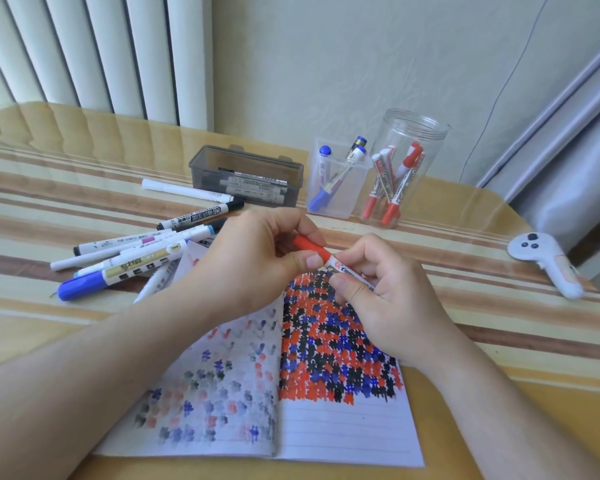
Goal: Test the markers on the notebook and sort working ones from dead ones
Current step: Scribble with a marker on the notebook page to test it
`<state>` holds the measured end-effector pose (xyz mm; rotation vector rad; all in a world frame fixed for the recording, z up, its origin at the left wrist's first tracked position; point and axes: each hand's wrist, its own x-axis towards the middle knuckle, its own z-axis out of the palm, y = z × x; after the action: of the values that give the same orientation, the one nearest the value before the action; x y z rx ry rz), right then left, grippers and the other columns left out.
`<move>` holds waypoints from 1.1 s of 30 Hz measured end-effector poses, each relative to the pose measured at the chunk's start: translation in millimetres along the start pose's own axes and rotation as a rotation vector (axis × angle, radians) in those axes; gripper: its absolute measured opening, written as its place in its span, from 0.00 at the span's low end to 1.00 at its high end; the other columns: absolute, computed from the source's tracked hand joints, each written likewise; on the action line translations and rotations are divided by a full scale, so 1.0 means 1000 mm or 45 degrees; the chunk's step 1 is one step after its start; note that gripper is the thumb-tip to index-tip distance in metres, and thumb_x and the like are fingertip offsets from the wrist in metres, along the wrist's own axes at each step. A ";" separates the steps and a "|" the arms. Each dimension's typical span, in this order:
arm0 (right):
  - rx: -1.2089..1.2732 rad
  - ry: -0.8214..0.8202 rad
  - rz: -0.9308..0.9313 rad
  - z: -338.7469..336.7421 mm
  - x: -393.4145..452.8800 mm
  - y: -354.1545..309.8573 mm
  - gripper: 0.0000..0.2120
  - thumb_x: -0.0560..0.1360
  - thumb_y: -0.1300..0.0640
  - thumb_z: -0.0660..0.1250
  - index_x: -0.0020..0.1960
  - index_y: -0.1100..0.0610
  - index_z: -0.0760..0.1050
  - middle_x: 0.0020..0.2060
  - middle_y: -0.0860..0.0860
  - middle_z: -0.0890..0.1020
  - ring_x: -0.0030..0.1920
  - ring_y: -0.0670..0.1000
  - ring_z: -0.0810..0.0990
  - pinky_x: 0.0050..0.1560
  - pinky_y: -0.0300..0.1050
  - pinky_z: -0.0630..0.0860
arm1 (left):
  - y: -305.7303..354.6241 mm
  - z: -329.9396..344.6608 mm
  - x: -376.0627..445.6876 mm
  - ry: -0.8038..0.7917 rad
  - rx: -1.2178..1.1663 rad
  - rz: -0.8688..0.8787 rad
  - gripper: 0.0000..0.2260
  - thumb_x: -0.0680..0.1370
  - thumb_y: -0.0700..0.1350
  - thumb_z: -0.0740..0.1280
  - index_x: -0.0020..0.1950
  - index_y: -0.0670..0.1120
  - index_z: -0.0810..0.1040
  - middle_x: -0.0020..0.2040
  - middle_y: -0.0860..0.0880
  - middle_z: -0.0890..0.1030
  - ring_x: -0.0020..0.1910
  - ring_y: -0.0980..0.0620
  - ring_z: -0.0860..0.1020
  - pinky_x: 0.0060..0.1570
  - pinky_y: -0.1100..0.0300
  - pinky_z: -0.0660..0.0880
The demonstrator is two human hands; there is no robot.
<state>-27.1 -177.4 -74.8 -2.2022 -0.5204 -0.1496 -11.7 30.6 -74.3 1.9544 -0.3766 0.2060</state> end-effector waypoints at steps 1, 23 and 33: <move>0.035 -0.014 0.029 -0.001 0.000 0.001 0.08 0.80 0.55 0.71 0.49 0.43 0.75 0.40 0.41 0.85 0.42 0.45 0.84 0.46 0.53 0.82 | -0.001 0.001 0.000 -0.008 0.001 0.012 0.09 0.74 0.42 0.78 0.46 0.55 0.83 0.42 0.56 0.87 0.43 0.56 0.85 0.51 0.50 0.83; 0.634 0.673 0.591 -0.134 0.137 -0.021 0.29 0.74 0.71 0.73 0.72 0.60 0.71 0.51 0.61 0.80 0.36 0.50 0.78 0.32 0.36 0.76 | -0.015 0.004 -0.011 -0.421 0.441 0.222 0.11 0.81 0.52 0.67 0.63 0.57 0.78 0.48 0.58 0.83 0.46 0.60 0.78 0.50 0.61 0.77; 0.524 1.058 0.242 -0.100 0.127 -0.027 0.24 0.72 0.73 0.71 0.62 0.54 0.73 0.47 0.54 0.81 0.45 0.52 0.83 0.49 0.45 0.79 | -0.022 0.006 -0.011 -0.419 0.441 0.301 0.09 0.80 0.51 0.67 0.59 0.55 0.81 0.48 0.55 0.83 0.47 0.56 0.78 0.49 0.59 0.76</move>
<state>83.7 -199.3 44.2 -1.5840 0.1206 -0.7424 -14.1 35.0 -99.0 2.2885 -0.8357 0.1044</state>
